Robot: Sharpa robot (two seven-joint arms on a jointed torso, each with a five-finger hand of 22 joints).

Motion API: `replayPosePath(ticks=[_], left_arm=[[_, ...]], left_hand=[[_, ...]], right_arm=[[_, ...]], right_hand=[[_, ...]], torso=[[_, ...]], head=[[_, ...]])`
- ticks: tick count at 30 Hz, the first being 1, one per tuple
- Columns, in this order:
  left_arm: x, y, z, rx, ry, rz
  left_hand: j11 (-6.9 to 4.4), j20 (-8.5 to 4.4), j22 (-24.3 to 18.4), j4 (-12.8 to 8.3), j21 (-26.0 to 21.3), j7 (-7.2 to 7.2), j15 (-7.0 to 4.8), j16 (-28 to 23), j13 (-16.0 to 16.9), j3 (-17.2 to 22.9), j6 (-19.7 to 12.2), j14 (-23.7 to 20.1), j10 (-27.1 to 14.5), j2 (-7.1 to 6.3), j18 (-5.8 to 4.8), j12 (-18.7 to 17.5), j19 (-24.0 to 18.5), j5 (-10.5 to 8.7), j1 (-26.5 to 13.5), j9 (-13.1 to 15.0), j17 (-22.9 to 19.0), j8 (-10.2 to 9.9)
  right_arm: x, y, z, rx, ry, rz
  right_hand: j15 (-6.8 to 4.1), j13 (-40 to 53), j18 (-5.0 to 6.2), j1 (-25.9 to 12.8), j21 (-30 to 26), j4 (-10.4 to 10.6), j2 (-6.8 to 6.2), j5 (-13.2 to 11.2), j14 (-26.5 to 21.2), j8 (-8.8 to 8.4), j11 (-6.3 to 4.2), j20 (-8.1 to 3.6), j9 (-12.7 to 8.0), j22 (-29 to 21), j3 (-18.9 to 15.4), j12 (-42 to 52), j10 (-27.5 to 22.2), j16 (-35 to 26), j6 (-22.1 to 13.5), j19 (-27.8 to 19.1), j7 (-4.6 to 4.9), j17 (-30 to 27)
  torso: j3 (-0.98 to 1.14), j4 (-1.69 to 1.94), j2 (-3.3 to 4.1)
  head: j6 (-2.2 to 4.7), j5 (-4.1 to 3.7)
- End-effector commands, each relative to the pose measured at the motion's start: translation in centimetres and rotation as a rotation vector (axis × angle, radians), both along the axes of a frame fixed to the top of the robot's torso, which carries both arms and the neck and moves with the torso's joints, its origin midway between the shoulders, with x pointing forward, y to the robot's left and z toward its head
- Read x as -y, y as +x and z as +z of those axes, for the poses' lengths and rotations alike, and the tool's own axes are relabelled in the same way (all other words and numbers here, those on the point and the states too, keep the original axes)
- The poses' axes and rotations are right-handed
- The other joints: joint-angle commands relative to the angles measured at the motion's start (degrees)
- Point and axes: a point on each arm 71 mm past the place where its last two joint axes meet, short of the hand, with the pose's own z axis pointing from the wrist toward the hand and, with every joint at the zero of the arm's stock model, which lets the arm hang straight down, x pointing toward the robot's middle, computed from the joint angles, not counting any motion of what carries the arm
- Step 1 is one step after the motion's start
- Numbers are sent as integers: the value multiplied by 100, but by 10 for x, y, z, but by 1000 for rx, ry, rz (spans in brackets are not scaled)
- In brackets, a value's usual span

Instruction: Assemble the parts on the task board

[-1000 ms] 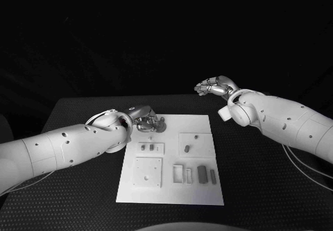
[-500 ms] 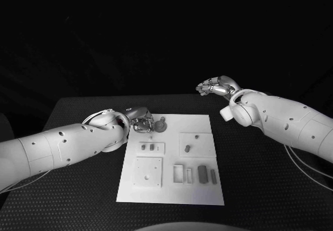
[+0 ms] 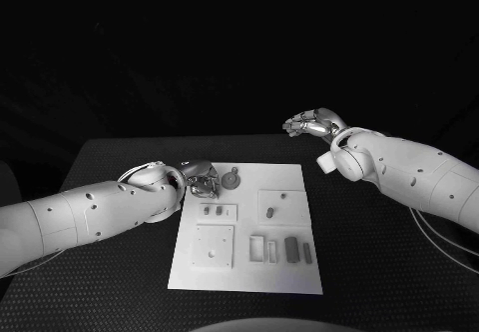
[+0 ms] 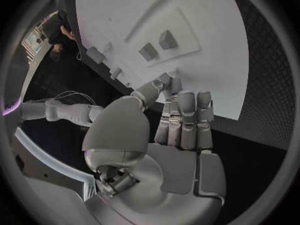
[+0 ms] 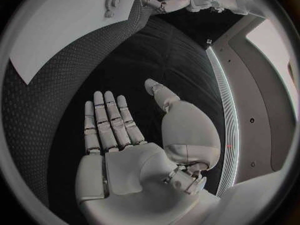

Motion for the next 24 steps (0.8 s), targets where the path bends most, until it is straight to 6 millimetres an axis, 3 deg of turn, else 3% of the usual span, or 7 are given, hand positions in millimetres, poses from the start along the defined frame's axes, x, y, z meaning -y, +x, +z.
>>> replayPosePath(ticks=[1,24], left_arm=[[1,-2,-2,-16,17,-25],[-4,0,-5,-6,55,-22]], left_hand=[[-1,-495,8,-2,-10,24,-18,15,6,43,68,23,56,30,63,-39,33,34,-47,9,-10,17],[-1,-498,15,-11,-11,24,-19,15,6,55,68,22,65,28,61,-55,33,46,-42,6,-17,20]], right_arm=[[-1,0,0,1,3,16],[-1,-1,0,2,3,16]], right_hand=[[-7,6,-72,-42,-20,10,22,29,-27,33,-10,-11,-7,6,-18,-35,26,-20,-43,-4,198,-7],[-6,6,-73,-45,-30,11,25,29,-28,36,-10,-12,-11,17,-17,-35,26,-20,-44,-1,199,-9]], torso=[[2,0,0],[13,-3,0]], head=[[-3,-2],[-16,2]])
